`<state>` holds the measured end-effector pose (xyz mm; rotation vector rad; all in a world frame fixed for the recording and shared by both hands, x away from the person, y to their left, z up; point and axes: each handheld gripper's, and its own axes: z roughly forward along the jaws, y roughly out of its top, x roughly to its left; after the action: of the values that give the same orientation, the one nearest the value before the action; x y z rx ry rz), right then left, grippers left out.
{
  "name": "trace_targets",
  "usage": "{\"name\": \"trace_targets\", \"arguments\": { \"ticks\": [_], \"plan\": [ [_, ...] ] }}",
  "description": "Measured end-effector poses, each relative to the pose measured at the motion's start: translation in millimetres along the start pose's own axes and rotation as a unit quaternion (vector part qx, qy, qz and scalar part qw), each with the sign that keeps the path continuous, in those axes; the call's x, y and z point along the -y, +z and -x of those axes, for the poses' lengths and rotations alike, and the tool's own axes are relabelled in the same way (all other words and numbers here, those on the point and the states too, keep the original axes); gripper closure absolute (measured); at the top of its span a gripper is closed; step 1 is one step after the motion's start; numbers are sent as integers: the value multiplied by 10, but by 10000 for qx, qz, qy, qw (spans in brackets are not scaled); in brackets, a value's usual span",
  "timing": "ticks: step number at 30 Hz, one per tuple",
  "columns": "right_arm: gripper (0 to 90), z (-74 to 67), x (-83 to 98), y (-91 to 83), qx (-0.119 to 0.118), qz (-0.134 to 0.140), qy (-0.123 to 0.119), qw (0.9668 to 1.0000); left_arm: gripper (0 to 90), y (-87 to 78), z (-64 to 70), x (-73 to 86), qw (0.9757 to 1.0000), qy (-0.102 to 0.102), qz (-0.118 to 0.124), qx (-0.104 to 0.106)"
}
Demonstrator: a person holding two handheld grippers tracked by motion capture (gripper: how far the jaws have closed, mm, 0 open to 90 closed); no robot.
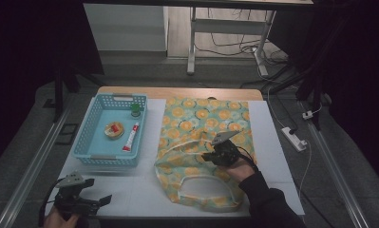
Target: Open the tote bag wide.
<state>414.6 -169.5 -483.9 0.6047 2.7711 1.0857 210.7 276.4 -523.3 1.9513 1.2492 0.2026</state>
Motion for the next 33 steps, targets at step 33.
{"name": "trace_targets", "arguments": {
  "ticks": [33],
  "plan": [
    [900, 151, -686, -355, -126, 816, 369, 9959, 2, -11, -10, 11, 10000, -68, 23, 14]
  ]
}}
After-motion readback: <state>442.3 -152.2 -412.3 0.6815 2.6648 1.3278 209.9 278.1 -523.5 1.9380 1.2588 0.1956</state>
